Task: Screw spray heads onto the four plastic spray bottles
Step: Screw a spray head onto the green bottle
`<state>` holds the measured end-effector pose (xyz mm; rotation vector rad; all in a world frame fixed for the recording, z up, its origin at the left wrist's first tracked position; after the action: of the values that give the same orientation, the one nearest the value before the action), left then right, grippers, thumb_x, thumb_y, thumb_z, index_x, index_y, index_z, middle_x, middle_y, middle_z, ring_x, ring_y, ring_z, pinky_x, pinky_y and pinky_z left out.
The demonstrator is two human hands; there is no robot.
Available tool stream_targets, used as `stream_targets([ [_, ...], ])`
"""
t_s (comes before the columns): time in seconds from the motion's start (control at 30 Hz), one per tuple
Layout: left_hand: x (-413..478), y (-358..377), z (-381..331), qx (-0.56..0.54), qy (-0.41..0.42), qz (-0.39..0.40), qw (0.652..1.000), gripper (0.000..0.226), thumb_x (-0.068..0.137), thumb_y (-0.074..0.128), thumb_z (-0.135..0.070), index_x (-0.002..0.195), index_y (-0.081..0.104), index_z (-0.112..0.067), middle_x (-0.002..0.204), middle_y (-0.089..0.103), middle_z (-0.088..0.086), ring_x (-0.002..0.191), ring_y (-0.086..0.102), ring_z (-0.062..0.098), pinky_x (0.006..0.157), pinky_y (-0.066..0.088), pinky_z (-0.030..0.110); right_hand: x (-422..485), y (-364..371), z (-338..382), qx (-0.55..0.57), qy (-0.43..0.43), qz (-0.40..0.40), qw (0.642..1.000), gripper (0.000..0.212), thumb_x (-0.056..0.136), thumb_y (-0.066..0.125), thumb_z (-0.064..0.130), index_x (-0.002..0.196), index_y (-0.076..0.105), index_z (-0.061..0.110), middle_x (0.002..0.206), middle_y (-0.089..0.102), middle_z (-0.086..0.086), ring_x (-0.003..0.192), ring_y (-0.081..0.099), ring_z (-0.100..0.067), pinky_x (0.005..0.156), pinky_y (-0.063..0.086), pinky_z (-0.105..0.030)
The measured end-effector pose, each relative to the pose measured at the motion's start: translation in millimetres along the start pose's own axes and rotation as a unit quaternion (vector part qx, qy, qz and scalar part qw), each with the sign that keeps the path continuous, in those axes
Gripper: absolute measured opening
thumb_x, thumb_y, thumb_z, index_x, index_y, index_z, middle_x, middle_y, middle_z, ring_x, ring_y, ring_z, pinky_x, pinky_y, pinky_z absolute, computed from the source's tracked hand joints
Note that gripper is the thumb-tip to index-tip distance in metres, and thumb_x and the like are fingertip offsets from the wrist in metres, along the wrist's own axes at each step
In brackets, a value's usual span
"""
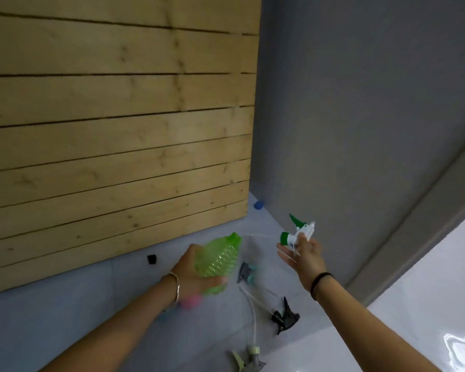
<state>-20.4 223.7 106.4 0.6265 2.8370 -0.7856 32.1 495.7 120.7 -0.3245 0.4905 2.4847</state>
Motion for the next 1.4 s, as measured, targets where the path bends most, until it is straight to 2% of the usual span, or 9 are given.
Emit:
stream_targets([
  [0.2, -41.8, -28.5, -44.3, -0.055, 0.021, -0.050, 0.997, 0.078, 0.052, 0.091, -0.031, 0.110, 0.039, -0.028, 0.108, 0.061, -0.004, 0.088, 0.061, 0.004, 0.057, 0.047, 0.008, -47.7, 27.4, 82.5, 0.030, -0.055, 0.018, 0.998, 0.014, 0.097, 0.047, 0.020, 0.105, 0.049, 0.009, 0.106, 0.060, -0.017, 0.090, 0.065, -0.035, 0.085, 0.052, -0.044],
  [0.33, -59.2, -27.9, -57.2, -0.057, 0.032, -0.070, 0.995, 0.080, 0.053, 0.090, -0.029, 0.113, 0.039, -0.024, 0.112, 0.060, 0.000, 0.093, 0.061, 0.012, 0.069, 0.048, 0.016, -76.8, 36.6, 107.6, 0.011, -0.105, 0.028, 0.994, 0.036, 0.089, 0.060, 0.008, 0.123, 0.049, 0.001, 0.097, 0.060, -0.013, 0.084, 0.064, -0.025, 0.074, 0.054, -0.032],
  [0.53, -81.1, -21.7, -43.4, -0.041, 0.014, -0.073, 0.996, 0.083, 0.053, 0.090, -0.032, 0.117, 0.038, -0.026, 0.111, 0.058, -0.003, 0.090, 0.057, 0.004, 0.060, 0.042, 0.006, -100.8, 27.9, 102.3, 0.043, -0.116, 0.059, 0.991, 0.020, 0.094, 0.052, 0.012, 0.114, 0.051, 0.011, 0.095, 0.062, -0.004, 0.095, 0.062, -0.024, 0.083, 0.050, -0.033],
  [0.73, -87.3, -38.8, -30.8, -0.051, -0.007, -0.104, 0.993, 0.085, 0.058, 0.088, -0.020, 0.125, 0.036, -0.016, 0.113, 0.057, 0.004, 0.093, 0.057, 0.016, 0.064, 0.046, 0.017, -101.9, 25.4, 102.6, 0.033, -0.110, 0.071, 0.991, 0.011, 0.093, 0.053, 0.013, 0.093, 0.055, 0.024, 0.099, 0.065, -0.006, 0.086, 0.065, -0.017, 0.081, 0.050, -0.034],
  [0.97, -86.9, -39.6, -33.7, -0.049, 0.007, -0.097, 0.994, 0.086, 0.057, 0.088, -0.019, 0.126, 0.036, -0.016, 0.106, 0.056, -0.002, 0.089, 0.057, 0.011, 0.065, 0.045, 0.014, -99.7, 31.6, 93.0, 0.012, -0.098, 0.087, 0.991, 0.006, 0.093, 0.055, 0.015, 0.098, 0.055, 0.018, 0.099, 0.066, -0.007, 0.091, 0.065, -0.021, 0.087, 0.051, -0.037],
  [1.17, -87.5, -35.1, -42.6, -0.034, 0.030, -0.076, 0.996, 0.099, 0.039, 0.086, -0.042, 0.124, 0.039, -0.024, 0.112, 0.058, -0.001, 0.100, 0.060, 0.016, 0.084, 0.051, 0.028, -109.8, 53.6, 75.9, -0.094, -0.115, 0.141, 0.979, 0.038, 0.089, 0.062, 0.018, 0.125, 0.047, 0.016, 0.109, 0.063, -0.008, 0.094, 0.066, -0.020, 0.076, 0.056, -0.029],
  [1.23, -87.5, -34.3, -47.9, -0.035, 0.045, -0.072, 0.996, 0.094, 0.039, 0.087, -0.044, 0.119, 0.041, -0.029, 0.115, 0.059, -0.001, 0.100, 0.059, 0.013, 0.081, 0.050, 0.023, -114.3, 65.6, 65.5, -0.130, -0.108, 0.175, 0.970, 0.043, 0.088, 0.063, 0.017, 0.129, 0.049, 0.014, 0.113, 0.063, -0.011, 0.103, 0.065, -0.026, 0.081, 0.055, -0.030],
  [1.3, -88.0, -34.2, -53.8, -0.034, 0.059, -0.070, 0.995, 0.088, 0.041, 0.089, -0.043, 0.116, 0.042, -0.035, 0.119, 0.056, -0.003, 0.101, 0.057, 0.010, 0.078, 0.047, 0.017, -118.9, 76.6, 56.6, -0.145, -0.095, 0.206, 0.963, 0.044, 0.087, 0.064, 0.016, 0.129, 0.052, 0.012, 0.113, 0.063, -0.011, 0.108, 0.063, -0.026, 0.082, 0.056, -0.027],
  [1.4, -88.7, -34.8, -59.7, -0.029, 0.070, -0.065, 0.995, 0.090, 0.040, 0.088, -0.045, 0.118, 0.043, -0.037, 0.123, 0.052, -0.002, 0.109, 0.055, 0.013, 0.088, 0.049, 0.025, -123.6, 85.1, 50.8, -0.160, -0.086, 0.227, 0.957, 0.039, 0.084, 0.068, 0.015, 0.121, 0.058, 0.006, 0.111, 0.065, -0.015, 0.107, 0.063, -0.026, 0.078, 0.057, -0.021],
])
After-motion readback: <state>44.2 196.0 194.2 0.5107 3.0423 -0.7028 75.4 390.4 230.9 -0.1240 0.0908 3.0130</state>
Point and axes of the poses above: each hand's wrist, its own x-axis towards the middle knuckle, its own y-axis out of the palm, z = x × y, the point moved 6 cm from there along x, towards the middle knuckle
